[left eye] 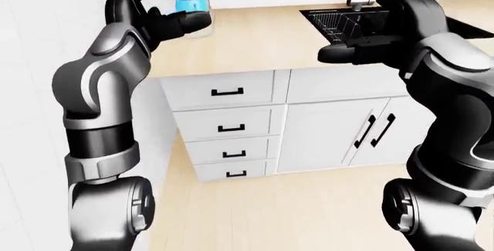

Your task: Press the button on the coffee machine to serve coffee.

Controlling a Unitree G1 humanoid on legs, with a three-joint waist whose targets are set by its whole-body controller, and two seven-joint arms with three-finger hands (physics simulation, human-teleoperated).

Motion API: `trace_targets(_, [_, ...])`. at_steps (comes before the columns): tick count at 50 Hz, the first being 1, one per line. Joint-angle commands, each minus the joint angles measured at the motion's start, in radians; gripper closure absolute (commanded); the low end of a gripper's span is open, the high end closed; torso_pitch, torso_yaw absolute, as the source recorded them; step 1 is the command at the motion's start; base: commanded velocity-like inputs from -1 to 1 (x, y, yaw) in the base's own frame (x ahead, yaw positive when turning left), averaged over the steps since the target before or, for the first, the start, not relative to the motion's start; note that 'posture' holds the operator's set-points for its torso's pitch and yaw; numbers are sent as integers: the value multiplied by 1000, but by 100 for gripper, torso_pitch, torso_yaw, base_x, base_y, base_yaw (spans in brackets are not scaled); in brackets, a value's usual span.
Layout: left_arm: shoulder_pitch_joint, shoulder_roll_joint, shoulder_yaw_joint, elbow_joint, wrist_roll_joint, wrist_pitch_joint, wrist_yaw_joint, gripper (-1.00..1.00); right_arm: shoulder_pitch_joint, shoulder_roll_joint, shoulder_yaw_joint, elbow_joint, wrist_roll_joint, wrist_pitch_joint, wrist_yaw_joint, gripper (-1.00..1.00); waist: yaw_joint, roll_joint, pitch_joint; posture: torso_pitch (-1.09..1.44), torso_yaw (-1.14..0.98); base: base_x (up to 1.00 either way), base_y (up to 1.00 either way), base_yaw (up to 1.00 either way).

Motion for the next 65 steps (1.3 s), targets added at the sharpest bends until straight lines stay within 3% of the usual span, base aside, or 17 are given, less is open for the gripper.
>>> trace_targets(1, [-50,5,-5,-32,-5,-31,-7,-100,-40,-21,-26,-25,-10,-33,-7,-100,-9,-2,-30,0,0,10,20,0])
trace_targets(10, [-52,6,-5,-29,-7,-32,-7,-100,-36,-18,-23,-17,-10,-45,-8,-100,2,-129,-36,0,0,11,22,0])
trace_targets(11, [-50,5,-5,-30,-7,-33,-7,-100,-36,-18,-22,-17,-11,-46,-8,-100,-6,-90,-31,0,0,12,21,0])
trace_targets(19, [-49,5,-6,-34,-9,-31,-4,-100,-27,-18,-26,-26,-8,-44,-9,-100,-2,-59,-25,0,0,12,21,0])
trace_targets(23, [-49,4,-7,-33,-8,-32,-4,-100,-32,-19,-25,-27,-8,-38,-10,-100,-13,55,-46,0,0,12,21,0])
trace_targets(24, [-49,4,-7,-32,-8,-32,-4,-100,-30,-19,-26,-27,-8,-39,-10,-100,-7,7,-35,0,0,12,21,0])
trace_targets(25, [-50,5,-6,-34,-8,-31,-3,-100,-30,-19,-25,-29,-8,-37,-11,-100,-12,27,-32,0,0,12,22,0])
trace_targets(32, [-49,3,-7,-31,-7,-34,-4,-100,-23,-18,-28,-33,-7,-39,-10,-100,-2,-50,-23,0,0,12,24,0])
trace_targets(36, [-55,5,-5,-28,-9,-33,-3,-100,-30,-21,-27,-25,-7,-40,-10,-100,7,-142,-40,0,0,15,22,0])
trace_targets(37, [-56,5,-6,-21,-7,-39,-5,-100,-32,-22,-27,-24,-7,-40,-9,-100,-2,-88,-29,0,0,17,18,0])
trace_targets(39, [-58,6,-7,-17,-6,-41,-7,-100,-33,-23,-27,-22,-7,-41,-9,-100,3,-109,-34,0,0,18,15,0])
trace_targets(45, [-64,7,-6,-20,-9,-34,-3,-100,-39,-27,-29,-24,-6,-33,-10,-100,-5,-46,-19,0,0,18,15,0])
trace_targets(48, [-63,4,-8,-24,-10,-32,0,-100,-42,-32,-29,-9,-7,-45,-6,-100,-15,56,-39,0,0,24,10,0])
trace_targets(49, [-63,3,-7,-25,-11,-31,1,-100,-43,-33,-29,-6,-7,-46,-6,-100,-9,18,-17,0,0,30,7,0])
trace_targets(59, [-49,2,-6,-42,-19,-27,6,-100,-72,-58,-31,57,-12,-81,2,-100,8,-48,-17,0,0,31,7,0])
trace_targets(63, [-42,0,-6,-45,-19,-29,7,-100,-80,-63,-31,71,-12,-87,2,-100,20,-129,-30,0,0,33,5,0])
trace_targets(65, [-41,2,-6,-43,-18,-32,4,-100,-79,-64,-31,77,-13,-95,2,-100,13,-111,-25,0,0,32,5,0])
